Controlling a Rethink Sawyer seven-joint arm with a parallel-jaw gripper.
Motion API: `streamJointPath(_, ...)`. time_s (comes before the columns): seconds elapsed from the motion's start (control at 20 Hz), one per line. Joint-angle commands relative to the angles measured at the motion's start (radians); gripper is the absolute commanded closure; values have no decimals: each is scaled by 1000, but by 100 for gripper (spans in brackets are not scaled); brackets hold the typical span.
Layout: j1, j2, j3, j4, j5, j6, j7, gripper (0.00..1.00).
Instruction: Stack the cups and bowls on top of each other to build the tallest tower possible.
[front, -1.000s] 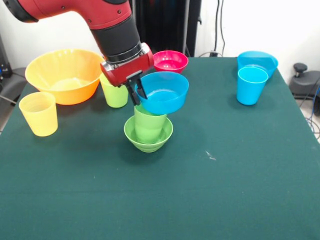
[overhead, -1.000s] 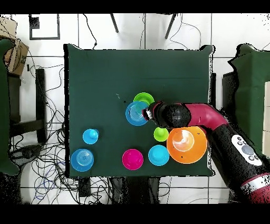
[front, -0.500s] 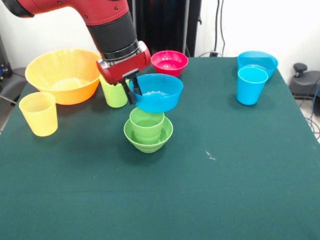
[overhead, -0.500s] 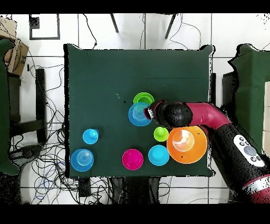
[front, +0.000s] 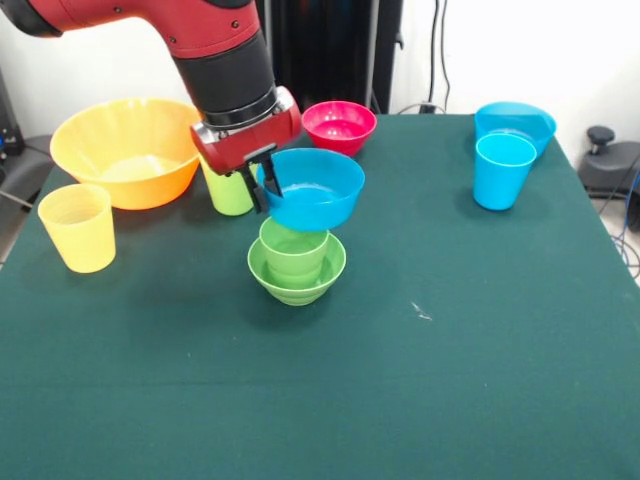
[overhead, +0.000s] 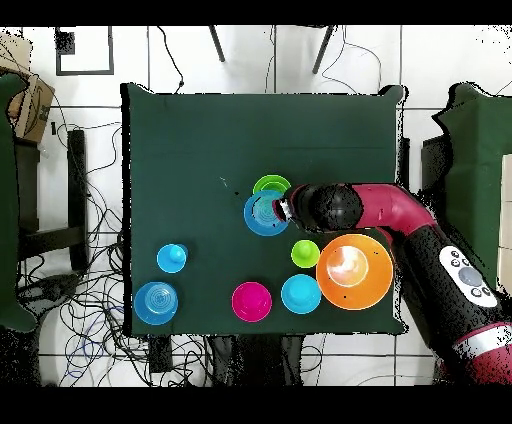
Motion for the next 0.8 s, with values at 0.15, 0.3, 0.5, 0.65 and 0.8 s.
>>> streamJointPath(0.15, 41, 14, -43, -71, -6, 98, -49, 100)
streamJointPath(0.3, 31, 13, -42, -63, -12, 84, -51, 100)
streamJointPath(0.5, 23, 19, -39, -67, -15, 82, -65, 100)
streamJointPath(0.65, 19, 23, -38, -75, -18, 83, -74, 100)
streamJointPath(0.8, 9, 23, -39, -69, -20, 81, -80, 100)
